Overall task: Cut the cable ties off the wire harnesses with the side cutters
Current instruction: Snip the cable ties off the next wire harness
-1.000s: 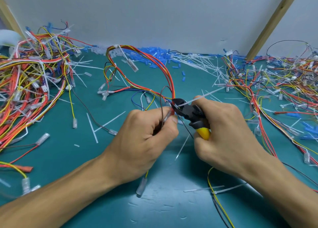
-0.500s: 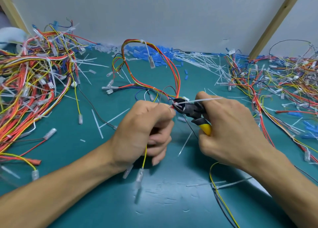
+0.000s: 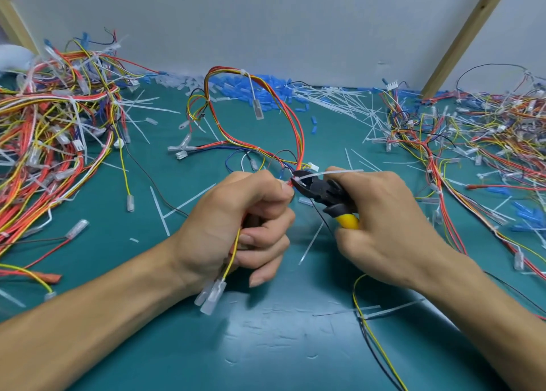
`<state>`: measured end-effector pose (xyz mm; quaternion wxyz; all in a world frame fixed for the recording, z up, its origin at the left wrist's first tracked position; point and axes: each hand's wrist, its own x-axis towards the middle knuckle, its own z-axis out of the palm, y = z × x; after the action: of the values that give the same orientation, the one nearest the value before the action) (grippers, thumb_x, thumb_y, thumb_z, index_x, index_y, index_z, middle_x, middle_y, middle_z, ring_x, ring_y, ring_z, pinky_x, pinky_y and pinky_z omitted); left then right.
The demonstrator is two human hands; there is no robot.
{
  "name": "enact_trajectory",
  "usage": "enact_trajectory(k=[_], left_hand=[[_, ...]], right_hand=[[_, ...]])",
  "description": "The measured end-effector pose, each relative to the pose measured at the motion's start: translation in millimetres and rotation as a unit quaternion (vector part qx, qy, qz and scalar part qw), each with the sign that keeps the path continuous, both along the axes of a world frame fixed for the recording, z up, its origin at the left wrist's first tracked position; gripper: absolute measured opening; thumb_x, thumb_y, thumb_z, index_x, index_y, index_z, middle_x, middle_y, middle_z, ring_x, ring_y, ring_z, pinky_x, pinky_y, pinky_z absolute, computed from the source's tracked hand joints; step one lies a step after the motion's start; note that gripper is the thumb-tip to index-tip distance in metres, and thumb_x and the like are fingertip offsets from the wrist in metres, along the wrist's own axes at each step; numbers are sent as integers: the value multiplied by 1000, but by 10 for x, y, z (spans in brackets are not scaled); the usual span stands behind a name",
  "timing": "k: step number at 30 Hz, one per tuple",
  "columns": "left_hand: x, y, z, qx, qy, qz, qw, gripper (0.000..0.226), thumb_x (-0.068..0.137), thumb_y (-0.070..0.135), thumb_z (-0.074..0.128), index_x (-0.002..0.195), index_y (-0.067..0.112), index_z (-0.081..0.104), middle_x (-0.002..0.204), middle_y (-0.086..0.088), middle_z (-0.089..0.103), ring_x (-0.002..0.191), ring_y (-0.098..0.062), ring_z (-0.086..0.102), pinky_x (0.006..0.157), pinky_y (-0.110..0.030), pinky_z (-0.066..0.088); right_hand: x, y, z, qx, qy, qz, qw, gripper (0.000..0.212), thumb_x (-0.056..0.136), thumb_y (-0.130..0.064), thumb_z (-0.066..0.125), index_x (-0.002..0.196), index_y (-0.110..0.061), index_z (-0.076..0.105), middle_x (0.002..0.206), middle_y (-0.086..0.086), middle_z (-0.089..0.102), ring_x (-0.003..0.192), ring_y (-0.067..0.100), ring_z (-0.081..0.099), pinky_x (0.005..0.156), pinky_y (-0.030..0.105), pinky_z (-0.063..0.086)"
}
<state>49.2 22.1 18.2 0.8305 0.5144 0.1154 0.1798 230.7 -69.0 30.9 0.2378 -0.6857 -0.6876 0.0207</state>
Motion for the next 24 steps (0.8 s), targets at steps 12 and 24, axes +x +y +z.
enact_trajectory(k=[12, 24], left_hand=[[-10, 10, -17, -38, -19, -50, 998, 36, 90, 20, 42, 60, 18, 22, 43, 3, 16, 29, -8, 16, 38, -21, 38], [-33, 67, -17, -82, -13, -103, 991, 34, 89, 24, 39, 58, 21, 26, 43, 4, 21, 31, -13, 15, 39, -24, 40]], right_hand=[[22, 14, -59, 9, 1, 7, 1000, 24, 61, -14, 44, 67, -32, 30, 59, 4, 27, 64, 37, 27, 49, 48, 30], [8, 11, -61, -35, 20, 34, 999, 40, 58, -12, 40, 68, -50, 32, 64, -9, 34, 60, 16, 36, 53, 30, 23]])
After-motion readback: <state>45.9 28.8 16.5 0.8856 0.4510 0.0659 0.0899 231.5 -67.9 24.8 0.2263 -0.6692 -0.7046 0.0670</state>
